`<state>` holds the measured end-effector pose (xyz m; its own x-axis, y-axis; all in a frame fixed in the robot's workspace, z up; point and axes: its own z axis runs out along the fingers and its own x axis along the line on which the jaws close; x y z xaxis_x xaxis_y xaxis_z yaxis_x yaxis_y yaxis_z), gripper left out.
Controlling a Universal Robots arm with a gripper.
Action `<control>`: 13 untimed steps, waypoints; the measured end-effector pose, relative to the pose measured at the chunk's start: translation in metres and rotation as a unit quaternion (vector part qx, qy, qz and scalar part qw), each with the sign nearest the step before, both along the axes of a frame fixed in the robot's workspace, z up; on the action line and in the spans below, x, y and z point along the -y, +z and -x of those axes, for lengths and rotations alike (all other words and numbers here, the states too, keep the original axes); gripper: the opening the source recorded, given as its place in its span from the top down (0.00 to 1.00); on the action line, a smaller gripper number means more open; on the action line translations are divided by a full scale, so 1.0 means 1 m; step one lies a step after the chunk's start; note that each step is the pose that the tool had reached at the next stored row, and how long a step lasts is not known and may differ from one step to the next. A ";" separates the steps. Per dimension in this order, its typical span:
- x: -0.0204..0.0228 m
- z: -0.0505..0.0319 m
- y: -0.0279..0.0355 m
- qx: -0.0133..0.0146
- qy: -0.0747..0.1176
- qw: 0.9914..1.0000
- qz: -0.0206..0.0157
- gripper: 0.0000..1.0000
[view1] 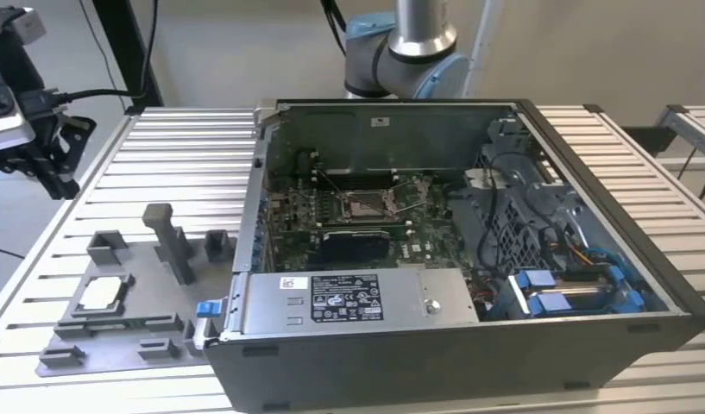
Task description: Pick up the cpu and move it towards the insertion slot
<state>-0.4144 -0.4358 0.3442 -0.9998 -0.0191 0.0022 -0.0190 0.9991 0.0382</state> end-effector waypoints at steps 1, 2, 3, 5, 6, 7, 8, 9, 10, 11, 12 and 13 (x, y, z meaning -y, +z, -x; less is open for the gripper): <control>0.0001 0.0000 0.0000 0.000 0.000 1.000 0.000 0.00; 0.0002 0.0000 0.0000 0.000 0.000 1.000 0.000 0.00; 0.0003 0.0000 0.0000 0.000 0.000 1.000 0.000 0.00; 0.0009 0.0001 0.0000 0.000 0.000 1.000 0.000 0.00; 0.0015 0.0002 0.0000 0.000 0.000 1.000 0.000 0.00; 0.0016 0.0002 0.0000 0.000 0.000 1.000 0.000 0.00; 0.0017 0.0002 0.0000 0.000 0.000 1.000 0.000 0.00; 0.0018 0.0002 0.0000 0.000 0.000 1.000 0.000 0.00; 0.0018 0.0002 0.0000 0.000 0.000 1.000 0.000 0.00; 0.0019 0.0002 0.0000 0.000 0.000 1.000 0.000 0.00; 0.0019 0.0002 0.0000 0.000 0.000 1.000 0.000 0.00; 0.0019 0.0002 -0.0001 0.000 0.000 1.000 0.000 0.00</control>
